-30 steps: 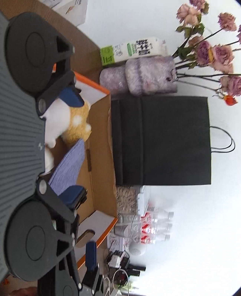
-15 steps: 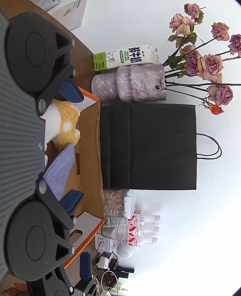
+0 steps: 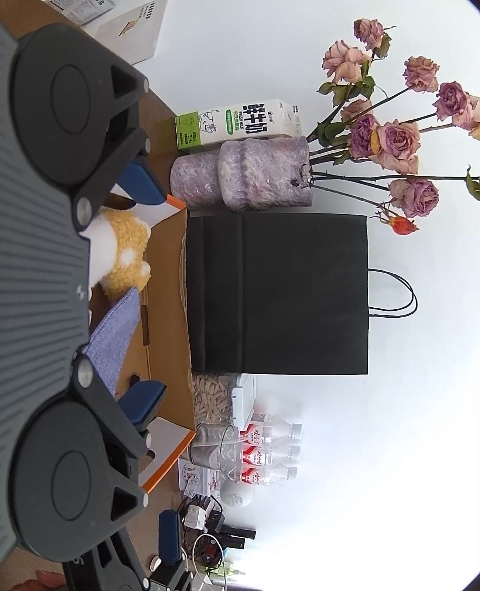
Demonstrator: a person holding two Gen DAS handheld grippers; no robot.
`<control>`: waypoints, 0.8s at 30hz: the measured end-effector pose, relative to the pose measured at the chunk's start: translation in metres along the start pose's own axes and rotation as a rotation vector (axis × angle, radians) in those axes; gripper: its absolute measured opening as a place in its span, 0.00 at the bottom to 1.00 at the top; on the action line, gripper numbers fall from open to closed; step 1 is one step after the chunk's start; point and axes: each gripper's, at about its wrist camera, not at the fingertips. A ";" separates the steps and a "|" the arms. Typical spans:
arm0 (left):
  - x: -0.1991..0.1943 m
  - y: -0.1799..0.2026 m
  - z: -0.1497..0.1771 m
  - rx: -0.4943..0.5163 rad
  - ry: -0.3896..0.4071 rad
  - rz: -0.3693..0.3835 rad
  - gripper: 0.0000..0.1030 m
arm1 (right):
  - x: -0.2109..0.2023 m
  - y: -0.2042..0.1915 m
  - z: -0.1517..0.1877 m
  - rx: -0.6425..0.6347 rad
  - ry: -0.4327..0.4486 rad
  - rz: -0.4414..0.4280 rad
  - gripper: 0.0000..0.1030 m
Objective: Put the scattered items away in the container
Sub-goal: 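Carry tissue and soap bar into the box and open both grippers, then withdraw both grippers from the box back toward the table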
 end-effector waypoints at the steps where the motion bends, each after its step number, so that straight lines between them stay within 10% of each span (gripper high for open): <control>1: -0.004 -0.002 0.001 -0.002 -0.004 -0.003 1.00 | -0.005 0.000 0.001 0.000 0.002 0.005 1.00; 24: -0.085 -0.066 0.062 0.012 -0.173 -0.101 1.00 | -0.111 -0.015 0.081 0.044 -0.103 0.096 1.00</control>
Point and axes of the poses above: each gripper's, at about its wrist camera, not at the fingertips, and x roughly the way its jaws point, y to its right, z to its underside, and after that the axes turned 15 degrees about -z, right-handed
